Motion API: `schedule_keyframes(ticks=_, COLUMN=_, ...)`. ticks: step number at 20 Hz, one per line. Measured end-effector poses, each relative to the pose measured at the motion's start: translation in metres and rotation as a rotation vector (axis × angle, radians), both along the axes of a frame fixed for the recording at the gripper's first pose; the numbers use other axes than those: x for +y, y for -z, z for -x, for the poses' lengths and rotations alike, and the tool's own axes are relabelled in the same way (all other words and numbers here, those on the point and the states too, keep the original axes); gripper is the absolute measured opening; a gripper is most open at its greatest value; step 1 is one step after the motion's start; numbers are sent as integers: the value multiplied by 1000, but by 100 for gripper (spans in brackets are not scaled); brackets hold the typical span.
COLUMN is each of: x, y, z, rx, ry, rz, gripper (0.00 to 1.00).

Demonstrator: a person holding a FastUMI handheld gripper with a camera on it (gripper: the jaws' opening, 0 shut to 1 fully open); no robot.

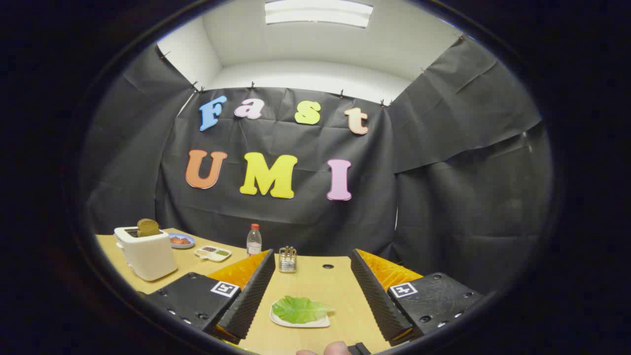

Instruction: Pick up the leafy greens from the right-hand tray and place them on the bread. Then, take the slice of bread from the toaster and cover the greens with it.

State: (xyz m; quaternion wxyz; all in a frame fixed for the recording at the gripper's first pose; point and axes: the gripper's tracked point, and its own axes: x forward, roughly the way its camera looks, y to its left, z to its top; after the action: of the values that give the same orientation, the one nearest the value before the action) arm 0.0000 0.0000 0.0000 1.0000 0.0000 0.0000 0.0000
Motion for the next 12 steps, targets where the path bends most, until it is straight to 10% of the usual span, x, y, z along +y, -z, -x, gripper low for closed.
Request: schedule_keyframes(ticks=12, x=9, y=-2, z=-3, rx=-1, ry=-14, rz=13, gripper=95)
